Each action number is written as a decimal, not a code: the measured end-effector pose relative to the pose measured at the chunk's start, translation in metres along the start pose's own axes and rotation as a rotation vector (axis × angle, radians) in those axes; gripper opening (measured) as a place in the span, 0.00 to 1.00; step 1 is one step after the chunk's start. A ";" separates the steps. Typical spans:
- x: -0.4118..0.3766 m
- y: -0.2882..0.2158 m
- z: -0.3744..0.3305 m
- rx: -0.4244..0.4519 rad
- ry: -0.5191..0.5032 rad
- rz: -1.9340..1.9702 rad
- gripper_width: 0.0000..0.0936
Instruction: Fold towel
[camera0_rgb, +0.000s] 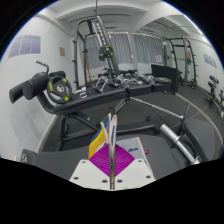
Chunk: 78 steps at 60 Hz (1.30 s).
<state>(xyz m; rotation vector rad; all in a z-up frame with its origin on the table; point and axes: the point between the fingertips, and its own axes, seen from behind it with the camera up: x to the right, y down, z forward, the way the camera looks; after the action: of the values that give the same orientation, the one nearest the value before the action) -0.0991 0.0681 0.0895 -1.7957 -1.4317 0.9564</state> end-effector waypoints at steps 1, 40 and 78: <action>0.009 0.006 0.003 -0.008 0.005 0.007 0.03; 0.049 0.001 -0.189 0.093 0.213 -0.216 0.91; -0.044 0.080 -0.440 0.135 0.051 -0.176 0.91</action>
<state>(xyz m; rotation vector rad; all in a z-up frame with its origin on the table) 0.3088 -0.0093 0.2613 -1.5578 -1.4317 0.8883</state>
